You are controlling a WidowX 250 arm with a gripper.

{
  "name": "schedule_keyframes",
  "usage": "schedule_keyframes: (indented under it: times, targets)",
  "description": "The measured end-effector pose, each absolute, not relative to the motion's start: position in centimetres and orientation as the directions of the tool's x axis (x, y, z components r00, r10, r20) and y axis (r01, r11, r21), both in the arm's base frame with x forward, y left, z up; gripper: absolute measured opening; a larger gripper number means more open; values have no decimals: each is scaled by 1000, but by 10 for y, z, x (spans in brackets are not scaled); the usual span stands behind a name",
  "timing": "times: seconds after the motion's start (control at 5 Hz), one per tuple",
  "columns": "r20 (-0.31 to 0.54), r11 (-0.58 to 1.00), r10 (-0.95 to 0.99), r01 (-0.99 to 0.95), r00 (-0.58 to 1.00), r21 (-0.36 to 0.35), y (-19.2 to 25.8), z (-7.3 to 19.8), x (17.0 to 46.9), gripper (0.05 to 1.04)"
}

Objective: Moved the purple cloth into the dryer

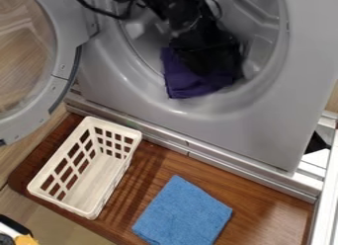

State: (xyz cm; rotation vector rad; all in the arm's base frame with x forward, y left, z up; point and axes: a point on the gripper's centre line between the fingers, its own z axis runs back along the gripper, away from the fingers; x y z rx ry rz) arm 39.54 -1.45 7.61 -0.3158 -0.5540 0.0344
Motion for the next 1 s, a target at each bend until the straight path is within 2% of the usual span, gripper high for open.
schedule_keyframes:
  times: [0.4, 0.6, 0.8, 1.0]
  targets:
    - [562, 944, 144, 57, 814, -325, -1, 106, 357, 999]
    - [561, 950, 111, 78, 820, -303, 2, 103, 327, 999]
    - [517, 959, 83, 74, 852, -275, 7, 89, 295, 999]
    - [455, 975, 34, 71, 890, -210, 9, 72, 267, 999]
